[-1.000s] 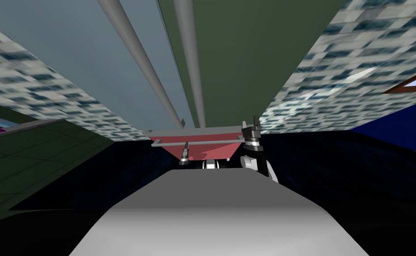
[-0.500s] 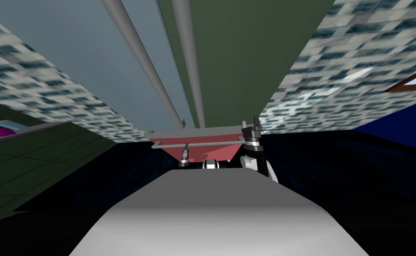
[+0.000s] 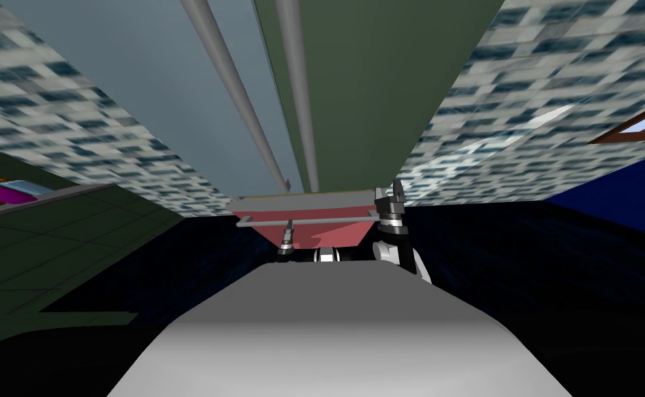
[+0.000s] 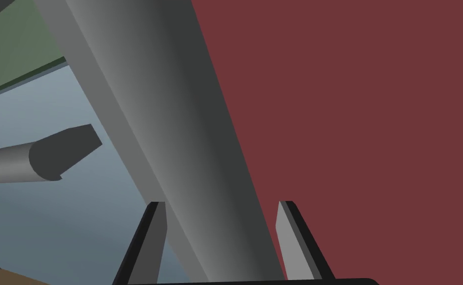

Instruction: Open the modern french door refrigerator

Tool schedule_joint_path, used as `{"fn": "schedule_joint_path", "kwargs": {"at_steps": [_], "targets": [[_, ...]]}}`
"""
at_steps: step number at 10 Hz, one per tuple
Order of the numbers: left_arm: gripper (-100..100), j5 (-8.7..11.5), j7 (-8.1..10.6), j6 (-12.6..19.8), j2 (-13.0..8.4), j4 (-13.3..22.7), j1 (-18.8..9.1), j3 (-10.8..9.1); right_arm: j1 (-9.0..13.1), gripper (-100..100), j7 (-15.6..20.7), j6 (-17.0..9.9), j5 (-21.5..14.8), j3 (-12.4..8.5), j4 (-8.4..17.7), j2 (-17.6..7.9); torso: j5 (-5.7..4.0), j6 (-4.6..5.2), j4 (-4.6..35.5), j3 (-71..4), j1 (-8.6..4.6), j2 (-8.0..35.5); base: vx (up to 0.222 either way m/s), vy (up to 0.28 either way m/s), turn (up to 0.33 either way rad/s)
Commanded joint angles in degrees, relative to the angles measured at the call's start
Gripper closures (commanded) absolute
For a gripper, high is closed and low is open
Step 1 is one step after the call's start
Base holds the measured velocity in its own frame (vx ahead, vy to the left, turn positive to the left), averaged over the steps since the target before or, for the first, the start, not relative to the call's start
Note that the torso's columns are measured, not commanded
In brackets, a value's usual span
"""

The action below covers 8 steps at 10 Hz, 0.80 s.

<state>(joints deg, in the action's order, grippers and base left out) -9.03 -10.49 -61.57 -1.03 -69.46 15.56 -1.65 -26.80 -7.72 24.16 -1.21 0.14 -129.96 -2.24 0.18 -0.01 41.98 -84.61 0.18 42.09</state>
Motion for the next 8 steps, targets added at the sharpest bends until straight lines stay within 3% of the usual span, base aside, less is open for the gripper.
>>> {"fn": "schedule_joint_path", "kwargs": {"at_steps": [1, 3, 8], "targets": [[100, -0.1, 0.53, 2.7, -0.6, -0.5, 0.2, 0.01, 0.0, 0, 0.0, 0.0, 0.0, 0.0, 0.0, 0.0, -0.03, -0.06, 0.0, -0.1, 0.01, -0.1, -0.111, -0.018, 0.015], [100, -0.2, 0.66, 2.4, -0.6, -1.0, 0.2, 0.19, 0.0, 0, 0.0, 0.0, 0.0, 0.0, 0.0, 0.0, -0.09, 0.0, 0.0, -0.3, -0.04, -0.4, -0.084, -0.009, 0.012], [100, -0.4, 1.13, 2.8, -0.7, -2.4, 1.0, 0.64, 0.0, 0, 0.0, 0.0, 0.0, 0.0, 0.0, 0.0, -0.04, -0.08, 0.0, 0.0, 0.02, 0.0, -0.175, 0.0, 0.018]]}}
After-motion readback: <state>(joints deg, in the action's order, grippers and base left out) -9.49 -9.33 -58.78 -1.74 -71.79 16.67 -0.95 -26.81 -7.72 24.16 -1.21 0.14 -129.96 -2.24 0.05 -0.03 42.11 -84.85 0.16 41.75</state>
